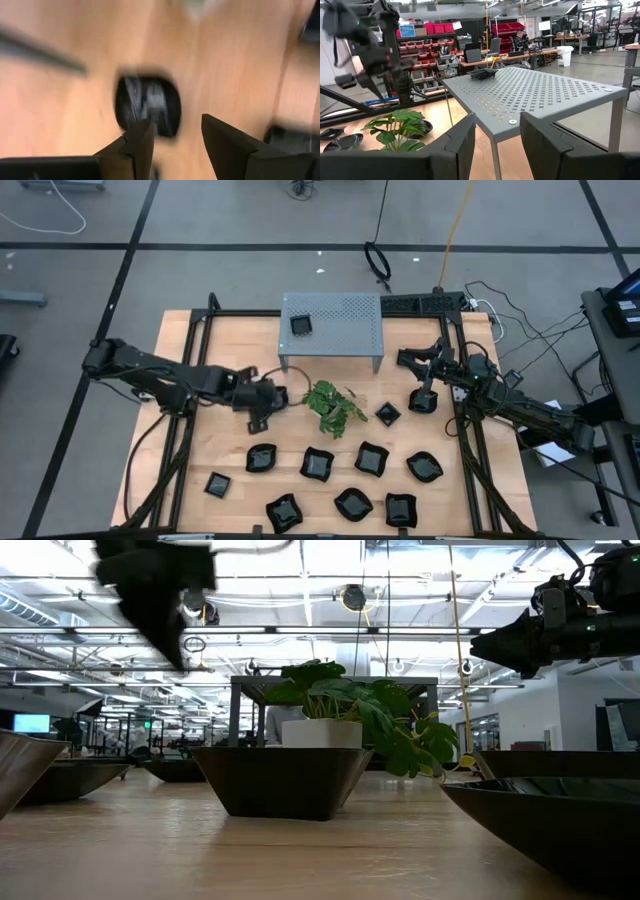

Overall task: Pick & Place Mini shaped plates
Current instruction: Stack the black square plate on top of the other black square plate on the shelf

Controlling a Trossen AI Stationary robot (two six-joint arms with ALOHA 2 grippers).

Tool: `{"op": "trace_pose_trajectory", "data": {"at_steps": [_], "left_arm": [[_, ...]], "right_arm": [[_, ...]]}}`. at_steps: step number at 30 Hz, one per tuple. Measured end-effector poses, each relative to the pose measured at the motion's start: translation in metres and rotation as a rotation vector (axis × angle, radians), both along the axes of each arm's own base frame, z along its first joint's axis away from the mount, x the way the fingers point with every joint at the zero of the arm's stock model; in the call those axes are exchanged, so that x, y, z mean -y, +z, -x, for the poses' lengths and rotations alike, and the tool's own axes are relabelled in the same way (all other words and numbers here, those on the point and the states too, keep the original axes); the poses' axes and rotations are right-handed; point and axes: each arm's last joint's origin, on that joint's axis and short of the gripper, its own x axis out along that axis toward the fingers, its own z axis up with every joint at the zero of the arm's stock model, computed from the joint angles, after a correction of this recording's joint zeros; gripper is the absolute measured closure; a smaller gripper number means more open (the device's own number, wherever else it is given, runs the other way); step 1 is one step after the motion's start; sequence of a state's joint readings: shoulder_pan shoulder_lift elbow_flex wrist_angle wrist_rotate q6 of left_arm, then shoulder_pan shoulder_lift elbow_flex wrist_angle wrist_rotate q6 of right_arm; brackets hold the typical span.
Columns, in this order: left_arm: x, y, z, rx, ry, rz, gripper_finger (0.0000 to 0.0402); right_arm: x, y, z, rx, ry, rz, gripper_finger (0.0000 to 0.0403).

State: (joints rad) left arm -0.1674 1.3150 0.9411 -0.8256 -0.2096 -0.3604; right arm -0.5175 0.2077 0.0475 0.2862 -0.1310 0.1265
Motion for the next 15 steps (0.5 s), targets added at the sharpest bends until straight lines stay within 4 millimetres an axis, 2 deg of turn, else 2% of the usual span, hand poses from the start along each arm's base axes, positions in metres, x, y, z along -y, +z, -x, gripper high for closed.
{"op": "trace_pose_trajectory", "data": {"at_steps": [3,6,15], "left_arm": [[0.007,-0.018,0.013,-0.127,0.024,0.051,0.0231],[0.011,-0.037,0.023,-0.172,0.015,0.074,0.0231],[0.003,-0.083,0.055,-0.334,0.025,-0.019,0.0231]], "right_arm": [[0.000,0.000,0.000,0.000,0.000,0.000,0.0261],[0.000,0.000,0.000,0.000,0.000,0.000,0.0261],[0.000,0.000,0.000,0.000,0.000,0.000,0.0261]]}}
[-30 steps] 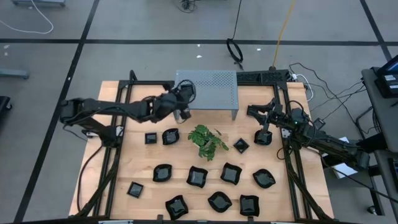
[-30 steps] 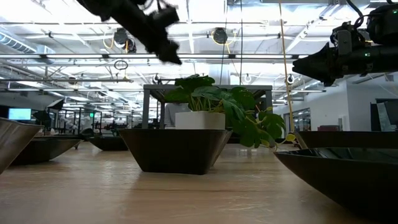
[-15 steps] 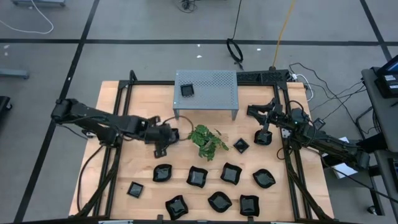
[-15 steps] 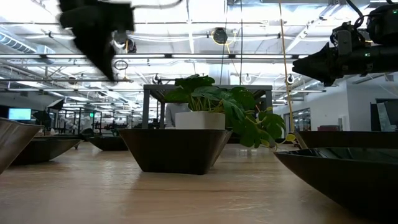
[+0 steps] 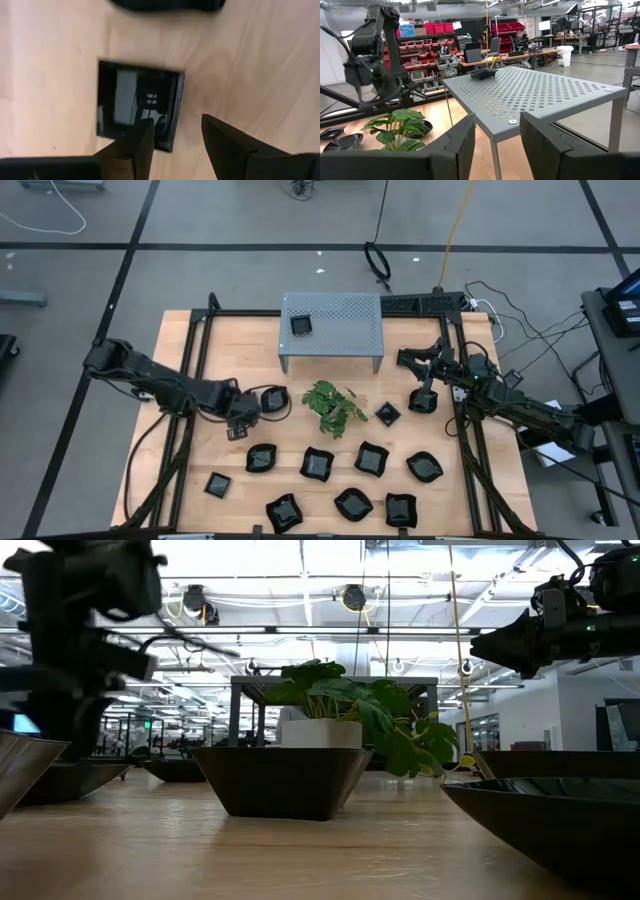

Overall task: Pick & Place Mini shaped plates
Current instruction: Stack the black square plate on top of the other black square plate on the shelf

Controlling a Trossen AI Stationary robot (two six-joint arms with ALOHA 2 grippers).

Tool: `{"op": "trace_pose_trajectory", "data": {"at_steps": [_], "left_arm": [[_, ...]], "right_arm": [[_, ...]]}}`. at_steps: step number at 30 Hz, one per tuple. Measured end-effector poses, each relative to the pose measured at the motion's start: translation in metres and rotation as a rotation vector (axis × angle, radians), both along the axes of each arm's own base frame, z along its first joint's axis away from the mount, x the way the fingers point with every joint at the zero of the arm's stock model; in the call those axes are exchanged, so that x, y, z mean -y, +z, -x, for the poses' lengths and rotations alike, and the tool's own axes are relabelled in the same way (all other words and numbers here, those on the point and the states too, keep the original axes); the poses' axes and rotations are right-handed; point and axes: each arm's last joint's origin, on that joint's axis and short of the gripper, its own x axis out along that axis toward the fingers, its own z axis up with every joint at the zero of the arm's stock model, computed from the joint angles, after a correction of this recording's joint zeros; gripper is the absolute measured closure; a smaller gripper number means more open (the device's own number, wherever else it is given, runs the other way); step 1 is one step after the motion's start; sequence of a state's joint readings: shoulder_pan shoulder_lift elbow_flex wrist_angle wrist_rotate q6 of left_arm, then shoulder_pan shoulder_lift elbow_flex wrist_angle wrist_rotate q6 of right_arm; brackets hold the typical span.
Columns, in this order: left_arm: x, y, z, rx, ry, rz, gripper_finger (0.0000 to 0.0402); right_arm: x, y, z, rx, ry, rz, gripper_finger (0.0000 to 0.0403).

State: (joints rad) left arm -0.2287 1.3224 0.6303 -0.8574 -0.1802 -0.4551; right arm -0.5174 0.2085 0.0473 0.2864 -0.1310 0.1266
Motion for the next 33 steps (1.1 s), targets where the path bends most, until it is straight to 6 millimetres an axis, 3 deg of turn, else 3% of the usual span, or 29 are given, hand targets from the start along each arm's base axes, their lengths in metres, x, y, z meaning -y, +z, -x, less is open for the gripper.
{"op": "trace_pose_trajectory", "data": {"at_steps": [7,33], "left_arm": [[-0.002,-0.019,0.008,0.042,0.019,-0.009,0.0231],[-0.005,-0.020,0.004,0.081,-0.081,-0.141,0.0232]], "right_arm": [[0.000,0.000,0.000,0.000,0.000,0.000,0.0261],[0.000,0.000,0.000,0.000,0.000,0.000,0.0261]]}}
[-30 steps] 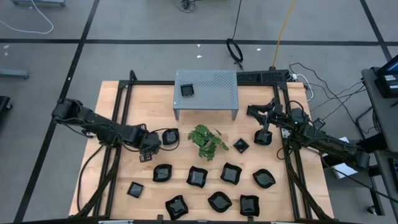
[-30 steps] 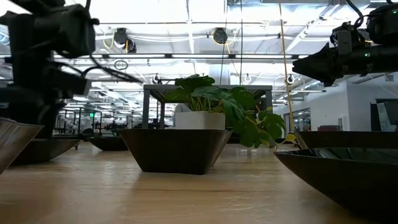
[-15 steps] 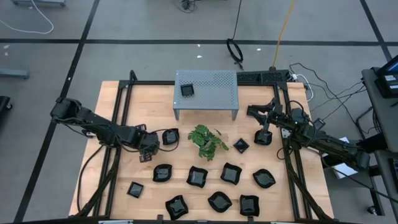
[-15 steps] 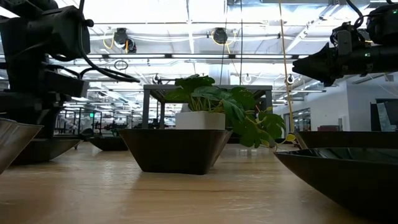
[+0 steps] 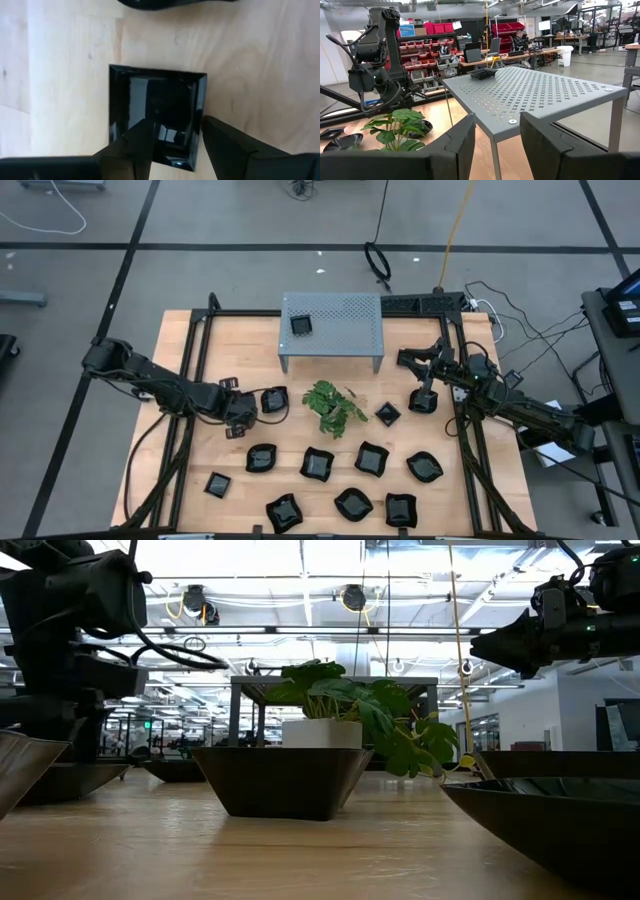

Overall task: Pick & Place Mini shaped plates
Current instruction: Stack the black square plate on top of the other black square plate on the shelf

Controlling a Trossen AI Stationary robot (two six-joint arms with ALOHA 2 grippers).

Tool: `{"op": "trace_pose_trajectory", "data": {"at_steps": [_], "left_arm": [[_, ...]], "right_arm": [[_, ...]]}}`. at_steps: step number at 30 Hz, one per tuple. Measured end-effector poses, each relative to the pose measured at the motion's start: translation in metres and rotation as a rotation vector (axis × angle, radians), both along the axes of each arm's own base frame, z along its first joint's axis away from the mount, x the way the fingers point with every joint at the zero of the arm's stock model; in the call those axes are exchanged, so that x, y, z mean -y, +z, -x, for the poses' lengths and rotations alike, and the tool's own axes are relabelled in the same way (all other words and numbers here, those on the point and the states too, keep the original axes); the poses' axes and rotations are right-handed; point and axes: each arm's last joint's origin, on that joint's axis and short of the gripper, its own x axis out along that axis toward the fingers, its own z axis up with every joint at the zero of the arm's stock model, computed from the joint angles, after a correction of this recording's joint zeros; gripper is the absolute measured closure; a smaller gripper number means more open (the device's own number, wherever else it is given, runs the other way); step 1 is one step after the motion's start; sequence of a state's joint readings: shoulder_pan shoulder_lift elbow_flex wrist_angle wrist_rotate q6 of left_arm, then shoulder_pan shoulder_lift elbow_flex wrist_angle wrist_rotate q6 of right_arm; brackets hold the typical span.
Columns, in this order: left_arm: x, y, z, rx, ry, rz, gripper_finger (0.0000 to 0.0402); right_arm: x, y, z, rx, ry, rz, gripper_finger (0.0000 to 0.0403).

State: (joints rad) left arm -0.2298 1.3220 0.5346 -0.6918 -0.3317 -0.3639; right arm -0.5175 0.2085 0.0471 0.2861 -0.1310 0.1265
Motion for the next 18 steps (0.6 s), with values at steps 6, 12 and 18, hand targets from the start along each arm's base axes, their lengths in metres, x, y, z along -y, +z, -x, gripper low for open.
{"op": "trace_pose_trajectory", "data": {"at_steps": [6,12,18], "left_arm": [[-0.0004,-0.0001,-0.0004,0.014,0.027,-0.006,0.0236],[-0.0009,-0.0007,-0.0009,0.033,0.065,-0.008,0.0305],[0.0000,0.0000,-0.0046,0.072,0.065,0.006,0.0391]], "right_arm": [[0.0000,0.0000,0.0000,0.000,0.000,0.000,0.0261],[0.0000,0.0000,0.0000,0.000,0.000,0.000,0.0261],[0.0000,0.0000,0.0000,0.000,0.000,0.000,0.0261]]}}
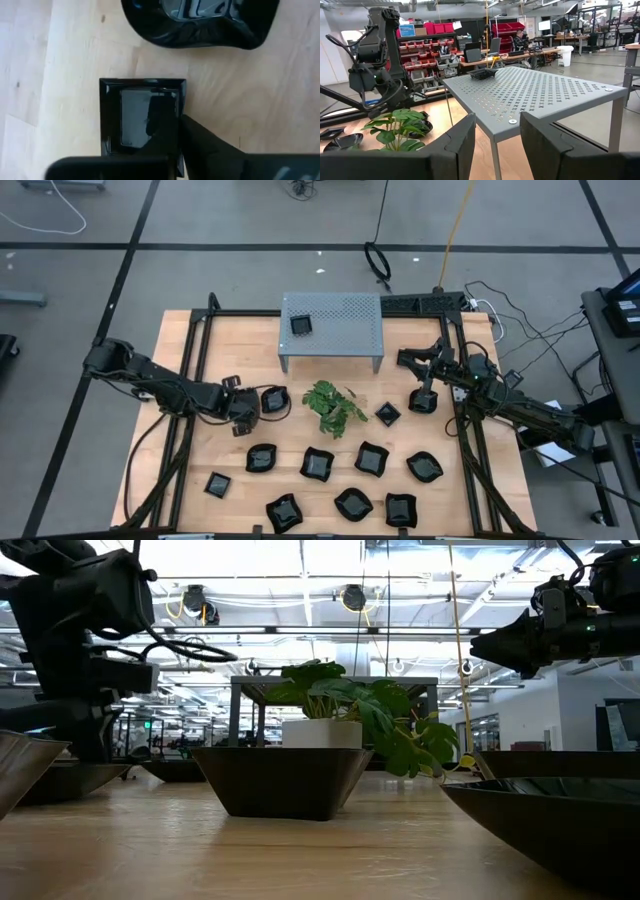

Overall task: Pick & Place Mini shaped plates
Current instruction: Stack the black square plate on top of the other black square plate on the shelf

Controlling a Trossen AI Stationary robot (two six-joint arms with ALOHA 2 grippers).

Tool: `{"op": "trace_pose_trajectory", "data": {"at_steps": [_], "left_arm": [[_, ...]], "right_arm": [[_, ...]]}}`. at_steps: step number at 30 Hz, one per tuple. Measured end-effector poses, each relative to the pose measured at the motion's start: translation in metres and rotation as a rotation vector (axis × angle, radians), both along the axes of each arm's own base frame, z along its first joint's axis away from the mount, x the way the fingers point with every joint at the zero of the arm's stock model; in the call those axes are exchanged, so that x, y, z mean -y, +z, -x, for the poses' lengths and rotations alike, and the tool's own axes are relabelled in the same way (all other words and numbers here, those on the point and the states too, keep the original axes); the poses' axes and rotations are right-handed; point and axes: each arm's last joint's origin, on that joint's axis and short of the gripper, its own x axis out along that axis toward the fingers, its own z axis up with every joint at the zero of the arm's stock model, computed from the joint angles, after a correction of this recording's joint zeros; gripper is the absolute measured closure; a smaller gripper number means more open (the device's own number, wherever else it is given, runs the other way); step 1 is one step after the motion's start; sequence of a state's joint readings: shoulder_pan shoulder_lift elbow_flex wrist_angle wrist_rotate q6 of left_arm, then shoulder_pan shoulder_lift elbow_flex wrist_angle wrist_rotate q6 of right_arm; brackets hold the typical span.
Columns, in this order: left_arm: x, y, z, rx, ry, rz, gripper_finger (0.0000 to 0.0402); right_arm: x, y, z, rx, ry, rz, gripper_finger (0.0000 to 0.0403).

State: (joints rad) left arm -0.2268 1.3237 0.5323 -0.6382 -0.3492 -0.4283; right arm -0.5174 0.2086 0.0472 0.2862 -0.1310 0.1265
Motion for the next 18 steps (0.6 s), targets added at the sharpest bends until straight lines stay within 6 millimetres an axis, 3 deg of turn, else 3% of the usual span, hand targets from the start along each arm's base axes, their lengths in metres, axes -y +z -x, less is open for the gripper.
{"op": "trace_pose_trajectory", "data": {"at_steps": [7,18], "left_arm": [[0.004,0.012,-0.011,0.035,-0.017,0.052,0.0389],[0.007,0.058,-0.034,0.078,-0.080,-0.022,0.0396]], "right_arm": [[0.000,0.000,0.000,0.000,0.000,0.000,0.0261],[0.000,0.000,0.000,-0.001,0.000,-0.001,0.0261]]}}
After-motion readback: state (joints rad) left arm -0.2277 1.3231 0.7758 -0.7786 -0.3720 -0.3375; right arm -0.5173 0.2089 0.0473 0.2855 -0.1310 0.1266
